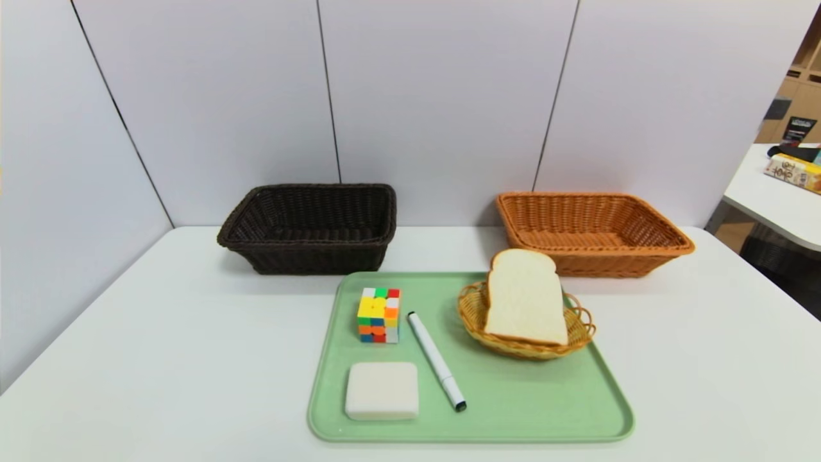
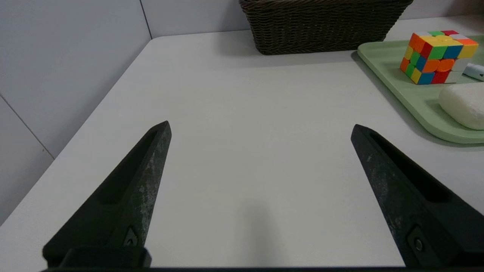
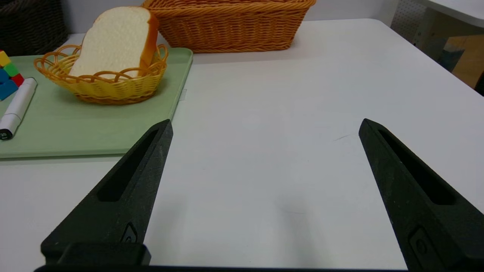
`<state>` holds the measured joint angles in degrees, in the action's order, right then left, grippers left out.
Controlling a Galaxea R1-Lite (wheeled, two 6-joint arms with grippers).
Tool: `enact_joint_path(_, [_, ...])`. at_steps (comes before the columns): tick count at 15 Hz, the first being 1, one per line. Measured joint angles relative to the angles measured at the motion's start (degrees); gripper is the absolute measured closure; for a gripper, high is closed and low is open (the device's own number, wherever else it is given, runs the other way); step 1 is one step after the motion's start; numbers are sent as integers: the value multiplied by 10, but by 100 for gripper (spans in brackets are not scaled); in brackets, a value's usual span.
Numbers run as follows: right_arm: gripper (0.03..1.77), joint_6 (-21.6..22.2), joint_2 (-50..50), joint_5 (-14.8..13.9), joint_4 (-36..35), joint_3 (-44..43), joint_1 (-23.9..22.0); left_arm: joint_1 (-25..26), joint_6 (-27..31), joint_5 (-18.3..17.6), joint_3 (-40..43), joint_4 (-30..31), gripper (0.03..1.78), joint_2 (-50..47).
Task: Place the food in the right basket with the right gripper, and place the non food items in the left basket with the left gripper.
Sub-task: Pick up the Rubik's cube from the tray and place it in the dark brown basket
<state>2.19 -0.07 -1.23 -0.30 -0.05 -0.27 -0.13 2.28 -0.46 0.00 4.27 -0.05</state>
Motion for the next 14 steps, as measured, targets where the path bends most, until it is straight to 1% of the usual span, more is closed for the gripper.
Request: enact_joint_path(14, [10,0,0,0,1,0,0,0,-5,1,0,0,12,0])
